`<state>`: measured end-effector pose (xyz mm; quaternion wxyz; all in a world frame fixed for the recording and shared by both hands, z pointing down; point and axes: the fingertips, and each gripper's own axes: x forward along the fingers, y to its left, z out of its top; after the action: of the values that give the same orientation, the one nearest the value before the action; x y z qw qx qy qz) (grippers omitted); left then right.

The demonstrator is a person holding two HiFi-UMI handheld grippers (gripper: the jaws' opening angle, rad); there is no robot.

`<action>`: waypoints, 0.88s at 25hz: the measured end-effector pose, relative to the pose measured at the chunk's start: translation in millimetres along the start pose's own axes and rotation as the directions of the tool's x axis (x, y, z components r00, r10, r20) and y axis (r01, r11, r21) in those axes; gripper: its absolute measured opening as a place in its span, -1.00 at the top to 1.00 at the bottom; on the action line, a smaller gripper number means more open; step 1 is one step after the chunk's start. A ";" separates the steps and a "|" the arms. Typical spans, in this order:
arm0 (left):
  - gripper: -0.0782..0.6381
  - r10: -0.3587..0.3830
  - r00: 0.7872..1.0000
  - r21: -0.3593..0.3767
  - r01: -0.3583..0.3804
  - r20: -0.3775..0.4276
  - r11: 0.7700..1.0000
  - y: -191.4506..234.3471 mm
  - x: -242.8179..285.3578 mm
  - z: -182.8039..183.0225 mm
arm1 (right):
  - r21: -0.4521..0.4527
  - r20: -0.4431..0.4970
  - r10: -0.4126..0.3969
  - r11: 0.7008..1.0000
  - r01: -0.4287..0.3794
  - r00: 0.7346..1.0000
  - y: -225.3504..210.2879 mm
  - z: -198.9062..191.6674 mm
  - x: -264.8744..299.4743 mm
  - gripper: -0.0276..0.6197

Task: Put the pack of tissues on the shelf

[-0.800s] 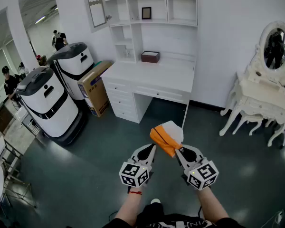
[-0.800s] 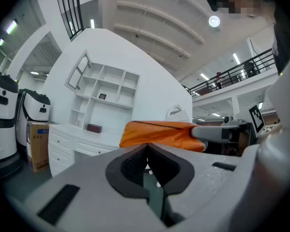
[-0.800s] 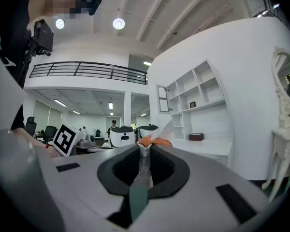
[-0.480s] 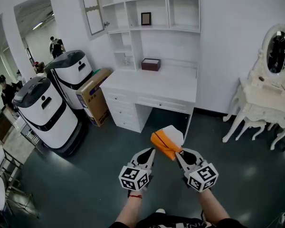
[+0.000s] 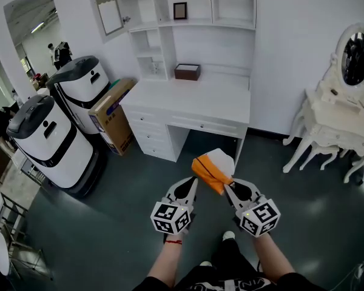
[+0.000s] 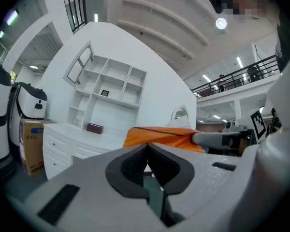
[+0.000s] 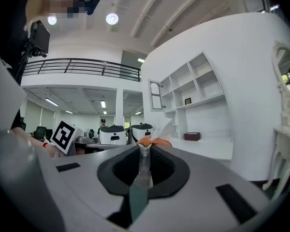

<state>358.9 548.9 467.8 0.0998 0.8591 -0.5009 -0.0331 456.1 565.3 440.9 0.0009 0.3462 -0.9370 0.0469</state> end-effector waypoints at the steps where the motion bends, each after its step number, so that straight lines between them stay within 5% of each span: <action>1: 0.76 -0.001 1.000 -0.001 0.001 0.000 1.000 1.8 3.6 0.8 | 0.002 -0.002 -0.002 1.000 0.002 1.000 -4.6 -0.9 3.5 0.83; 22: 0.76 0.014 1.000 0.005 -0.014 0.016 1.000 89.4 201.8 40.2 | -0.011 0.038 0.050 0.999 -0.050 0.998 -170.8 28.5 146.1 0.83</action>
<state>376.3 325.6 455.5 0.0938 0.8554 -0.5079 -0.0378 456.7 338.9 432.4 -0.0164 0.3236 -0.9454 0.0357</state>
